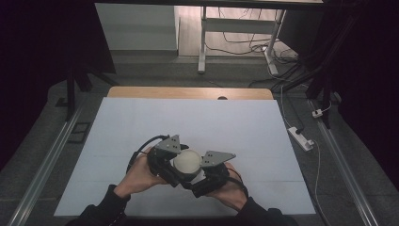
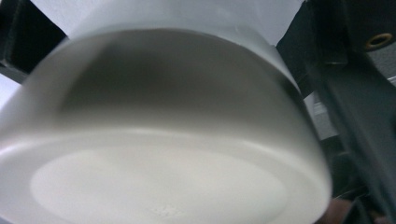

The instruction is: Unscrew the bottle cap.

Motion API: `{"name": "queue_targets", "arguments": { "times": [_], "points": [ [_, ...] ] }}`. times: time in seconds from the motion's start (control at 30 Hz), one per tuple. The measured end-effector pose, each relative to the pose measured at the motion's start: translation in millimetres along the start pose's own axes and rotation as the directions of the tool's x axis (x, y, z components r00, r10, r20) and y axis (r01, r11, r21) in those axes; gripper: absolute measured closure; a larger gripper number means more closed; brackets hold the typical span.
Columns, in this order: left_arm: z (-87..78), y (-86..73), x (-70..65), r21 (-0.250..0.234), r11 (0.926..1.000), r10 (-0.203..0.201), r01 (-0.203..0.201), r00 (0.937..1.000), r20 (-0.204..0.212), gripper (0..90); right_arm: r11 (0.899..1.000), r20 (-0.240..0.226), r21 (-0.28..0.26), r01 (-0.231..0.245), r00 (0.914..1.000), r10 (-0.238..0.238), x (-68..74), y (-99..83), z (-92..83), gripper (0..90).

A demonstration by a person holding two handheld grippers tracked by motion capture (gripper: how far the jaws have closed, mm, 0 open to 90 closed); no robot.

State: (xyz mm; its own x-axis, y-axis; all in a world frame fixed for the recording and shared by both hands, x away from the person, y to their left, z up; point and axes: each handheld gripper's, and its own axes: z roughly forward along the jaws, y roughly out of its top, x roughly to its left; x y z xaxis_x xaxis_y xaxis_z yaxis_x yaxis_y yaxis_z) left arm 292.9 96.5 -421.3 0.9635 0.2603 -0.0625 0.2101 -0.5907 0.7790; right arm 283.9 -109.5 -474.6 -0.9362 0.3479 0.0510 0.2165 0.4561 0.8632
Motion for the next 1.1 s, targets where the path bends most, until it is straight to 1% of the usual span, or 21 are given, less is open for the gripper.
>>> {"name": "queue_targets", "arguments": {
  "times": [0.07, 0.13, 0.17, 0.2, 0.23, 0.27, 0.33, 0.4, 0.43, 0.47, 0.5, 0.53, 0.6, 0.7, 0.77, 0.8, 0.87, 0.9, 0.97, 1.03, 1.1],
  "points": [
    [-5.1, -2.1, 1.8, -0.001, 0.9995, 0.032, -0.032, 0.9988, 0.036, 1.3, 1.000, -0.025, -0.004, 0.010, 0.9996, -0.010, 0.7, 0.0, -0.3, 6.4],
    [-7.0, -4.4, 2.6, 0.000, 0.9978, 0.066, -0.066, 0.9945, 0.082, 2.3, 1.000, -0.047, -0.009, 0.023, 0.9986, -0.023, 2.8, 0.3, 0.2, 6.4],
    [-7.0, -5.1, 2.5, 0.006, 0.9962, 0.086, -0.087, 0.9920, 0.093, 2.7, 0.999, -0.057, -0.011, 0.030, 0.9979, -0.030, 4.2, 0.6, 0.6, 6.4],
    [-6.5, -5.6, 1.8, 0.010, 0.9949, 0.099, -0.100, 0.9906, 0.094, 3.0, 0.999, -0.064, -0.012, 0.036, 0.9972, -0.037, 5.7, 0.8, 0.8, 6.4],
    [-5.9, -6.2, 1.0, 0.010, 0.9940, 0.108, -0.109, 0.9900, 0.091, 6.8, 0.999, -0.070, -0.011, 0.046, 0.9965, -0.047, 8.0, 1.4, 1.4, 6.4],
    [-5.5, -6.5, 0.5, 0.008, 0.9937, 0.111, -0.112, 0.9901, 0.087, 6.8, 0.999, -0.070, -0.011, 0.046, 0.9965, -0.047, 8.0, 1.4, 1.4, 6.4],
    [-4.3, -6.3, 0.4, 0.005, 0.9956, 0.093, -0.094, 0.9929, 0.074, 7.1, 0.999, -0.061, -0.007, 0.049, 0.9969, -0.049, 8.5, 1.2, 1.6, 6.4],
    [-1.8, -5.4, 1.0, 0.001, 0.9985, 0.055, -0.056, 0.9968, 0.057, 7.5, 0.999, -0.048, -0.004, 0.043, 0.9979, -0.043, 7.1, 0.7, 1.9, 6.5],
    [-0.3, -4.6, 1.0, 0.001, 0.9995, 0.032, -0.032, 0.9986, 0.043, 7.8, 0.999, -0.025, 0.004, 0.033, 0.9992, -0.032, 5.9, 0.5, 2.3, 6.4],
    [1.4, -3.6, 0.4, 0.002, 1.0000, 0.006, -0.006, 0.9998, 0.021, 7.8, 0.999, -0.025, 0.004, 0.033, 0.9992, -0.032, 5.9, 0.5, 2.3, 6.4],
    [3.5, -2.3, -0.5, 0.003, 0.9997, -0.022, 0.022, 0.9997, -0.005, 7.8, 1.000, 0.004, 0.010, 0.016, 0.9999, -0.016, 3.2, -0.3, 2.5, 6.4],
    [5.4, -0.9, -1.7, 0.003, 0.9988, -0.049, 0.049, 0.9984, -0.030, 7.8, 1.000, 0.019, 0.011, 0.011, 0.9998, -0.012, 1.8, -0.7, 2.5, 6.4],
    [9.0, 2.1, -4.6, -0.001, 0.9955, -0.094, 0.095, 0.9920, -0.083, 7.9, 1.000, 0.033, 0.014, 0.003, 0.9995, -0.003, 0.7, -0.9, 2.0, 6.4],
    [14.6, 5.8, -10.7, -0.017, 0.9886, -0.150, 0.150, 0.9754, -0.161, 7.9, 1.000, 0.062, 0.013, -0.021, 0.9979, 0.020, -1.8, -1.3, 1.8, 6.5],
    [17.6, 7.2, -13.8, -0.027, 0.9853, -0.171, 0.169, 0.9653, -0.198, 7.9, 0.999, 0.074, 0.013, -0.039, 0.9965, 0.038, -3.0, -1.6, 1.4, 6.4],
    [18.8, 7.6, -14.6, -0.028, 0.9855, -0.170, 0.168, 0.9640, -0.205, 7.8, 0.999, 0.078, 0.011, -0.047, 0.9959, 0.046, -3.6, -1.8, 1.5, 6.4],
    [19.5, 8.2, -15.4, -0.019, 0.9898, -0.142, 0.141, 0.9677, -0.208, 7.3, 0.998, 0.078, 0.011, -0.054, 0.9956, 0.053, -4.2, -2.1, 0.8, 6.4],
    [19.2, 8.6, -14.6, -0.014, 0.9904, -0.137, 0.137, 0.9723, -0.189, 2.6, 0.999, 0.073, 0.005, -0.054, 0.9959, 0.054, -3.9, -1.8, 0.2, 6.4],
    [14.4, 8.6, -12.4, -0.014, 0.9931, -0.117, 0.116, 0.9819, -0.149, 1.3, 0.999, 0.067, 0.002, -0.051, 0.9965, 0.051, -3.8, -1.4, -0.3, 6.4],
    [7.3, 8.0, -10.4, -0.017, 0.9971, -0.076, 0.074, 0.9909, -0.111, 1.0, 0.999, 0.053, -0.005, -0.045, 0.9976, 0.045, -3.6, -0.7, -1.5, 6.4],
    [-0.5, 6.3, -8.0, -0.009, 0.9997, -0.024, 0.023, 0.9957, -0.090, 0.9, 0.999, 0.031, -0.010, -0.033, 0.9989, 0.034, -3.3, -0.4, -2.8, 6.5]
  ]
}}
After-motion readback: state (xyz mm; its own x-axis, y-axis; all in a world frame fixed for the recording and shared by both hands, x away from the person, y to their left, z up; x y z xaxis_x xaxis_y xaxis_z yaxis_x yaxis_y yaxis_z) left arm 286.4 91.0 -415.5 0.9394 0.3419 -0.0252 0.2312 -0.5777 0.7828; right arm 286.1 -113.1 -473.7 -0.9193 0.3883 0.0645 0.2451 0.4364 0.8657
